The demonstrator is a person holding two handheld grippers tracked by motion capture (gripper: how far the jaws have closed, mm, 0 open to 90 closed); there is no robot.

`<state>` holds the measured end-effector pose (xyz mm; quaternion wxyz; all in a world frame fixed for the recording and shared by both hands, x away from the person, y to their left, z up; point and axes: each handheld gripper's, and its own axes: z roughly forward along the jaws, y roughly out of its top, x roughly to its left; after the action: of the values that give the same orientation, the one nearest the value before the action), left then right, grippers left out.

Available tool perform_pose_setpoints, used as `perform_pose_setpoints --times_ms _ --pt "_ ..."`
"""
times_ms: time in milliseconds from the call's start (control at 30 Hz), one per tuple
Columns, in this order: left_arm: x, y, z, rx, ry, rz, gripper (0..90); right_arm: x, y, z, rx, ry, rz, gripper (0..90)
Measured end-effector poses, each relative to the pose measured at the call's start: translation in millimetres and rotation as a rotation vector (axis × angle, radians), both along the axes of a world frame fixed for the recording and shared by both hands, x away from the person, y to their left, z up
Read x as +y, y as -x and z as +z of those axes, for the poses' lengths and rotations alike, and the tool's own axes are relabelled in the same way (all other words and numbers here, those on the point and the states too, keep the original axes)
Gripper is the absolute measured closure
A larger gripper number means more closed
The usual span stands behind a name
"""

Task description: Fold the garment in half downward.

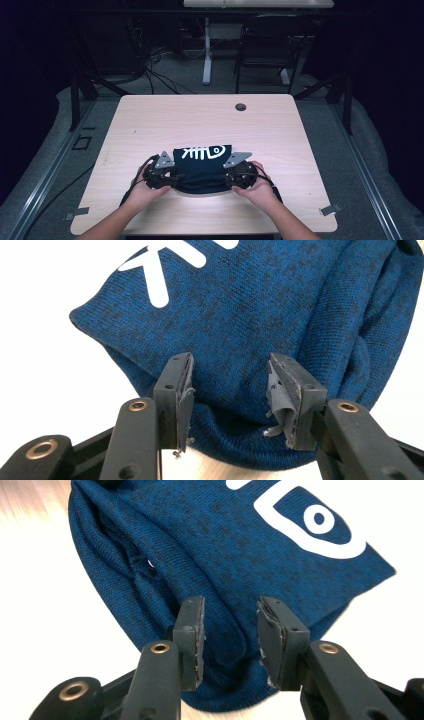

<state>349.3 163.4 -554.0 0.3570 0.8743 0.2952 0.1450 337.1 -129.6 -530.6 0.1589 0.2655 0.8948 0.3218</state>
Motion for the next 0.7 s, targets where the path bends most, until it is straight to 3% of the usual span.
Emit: perform_pose_setpoints --times_ms 200,433,533,700 --pt "9.2 4.2 7.0 -0.02 0.019 0.021 52.8 -13.4 3.9 6.2 -0.014 -0.035 -0.043 62.0" --pt "24.0 11.0 14.0 -0.025 0.063 0.054 52.7 -27.5 9.1 7.5 -0.018 -0.031 -0.076 61.1" --pt "32.8 14.2 15.6 -0.036 0.072 0.077 52.5 -33.8 11.8 7.2 -0.012 -0.028 -0.087 60.8" --pt "50.7 19.8 13.4 -0.021 0.119 0.134 52.1 -42.2 17.8 5.7 0.004 -0.051 -0.112 60.3"
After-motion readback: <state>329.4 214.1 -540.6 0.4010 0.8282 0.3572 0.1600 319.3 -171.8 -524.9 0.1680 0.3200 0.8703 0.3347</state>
